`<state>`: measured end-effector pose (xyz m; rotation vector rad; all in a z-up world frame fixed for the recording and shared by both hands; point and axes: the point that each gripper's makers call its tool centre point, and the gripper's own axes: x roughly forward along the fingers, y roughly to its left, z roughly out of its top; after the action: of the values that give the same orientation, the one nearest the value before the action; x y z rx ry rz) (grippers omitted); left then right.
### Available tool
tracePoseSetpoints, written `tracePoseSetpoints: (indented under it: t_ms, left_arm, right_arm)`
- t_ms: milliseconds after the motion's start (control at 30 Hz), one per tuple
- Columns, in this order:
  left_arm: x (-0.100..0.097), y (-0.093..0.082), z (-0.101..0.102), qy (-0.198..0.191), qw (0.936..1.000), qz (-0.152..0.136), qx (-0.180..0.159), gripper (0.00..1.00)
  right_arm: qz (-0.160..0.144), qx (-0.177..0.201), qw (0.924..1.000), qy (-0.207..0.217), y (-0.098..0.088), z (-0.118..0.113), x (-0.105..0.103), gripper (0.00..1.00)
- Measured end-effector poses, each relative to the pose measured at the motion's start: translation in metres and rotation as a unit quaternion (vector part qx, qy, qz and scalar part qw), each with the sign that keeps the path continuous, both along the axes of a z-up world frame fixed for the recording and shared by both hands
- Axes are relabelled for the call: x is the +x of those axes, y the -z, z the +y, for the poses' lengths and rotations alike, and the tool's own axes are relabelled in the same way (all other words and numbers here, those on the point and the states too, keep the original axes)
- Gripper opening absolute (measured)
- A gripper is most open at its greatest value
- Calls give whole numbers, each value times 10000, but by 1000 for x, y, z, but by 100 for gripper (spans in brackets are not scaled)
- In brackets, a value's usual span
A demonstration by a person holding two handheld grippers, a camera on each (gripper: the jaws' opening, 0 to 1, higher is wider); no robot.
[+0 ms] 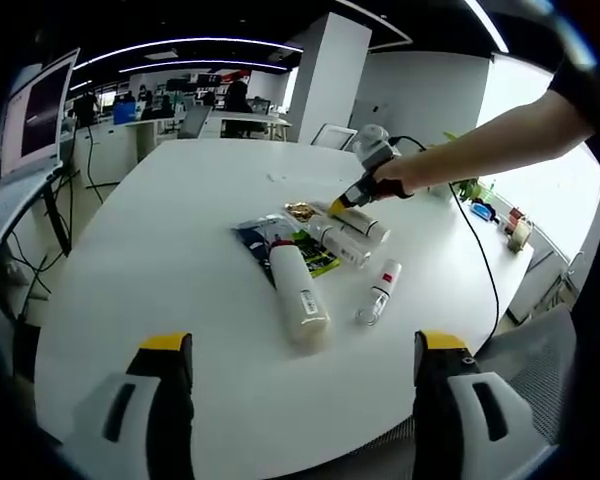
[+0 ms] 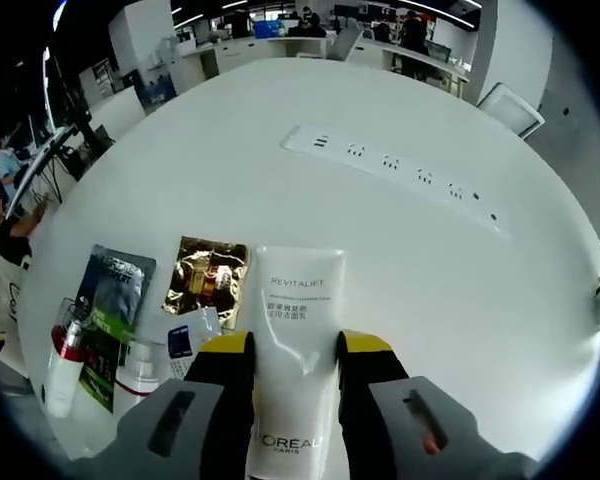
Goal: Arrange the skincare products in the storage area until every visible bottle or jar stands upright without overlapping.
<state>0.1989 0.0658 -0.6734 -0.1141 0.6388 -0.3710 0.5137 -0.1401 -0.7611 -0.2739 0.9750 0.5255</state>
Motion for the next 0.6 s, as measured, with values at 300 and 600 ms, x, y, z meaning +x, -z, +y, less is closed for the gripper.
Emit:
tracePoseSetpoints:
  t_ms: [300,600]
  left_arm:
    - [0,1,-1,53,10000,-3,4,84]
    - [1,-1,-1,59,10000,-41,-26,82]
  right_arm:
    - [-188,225,9996,-54,-7,3,-2,31]
    - [-450,570,9974,7,-29,-1,-14,31]
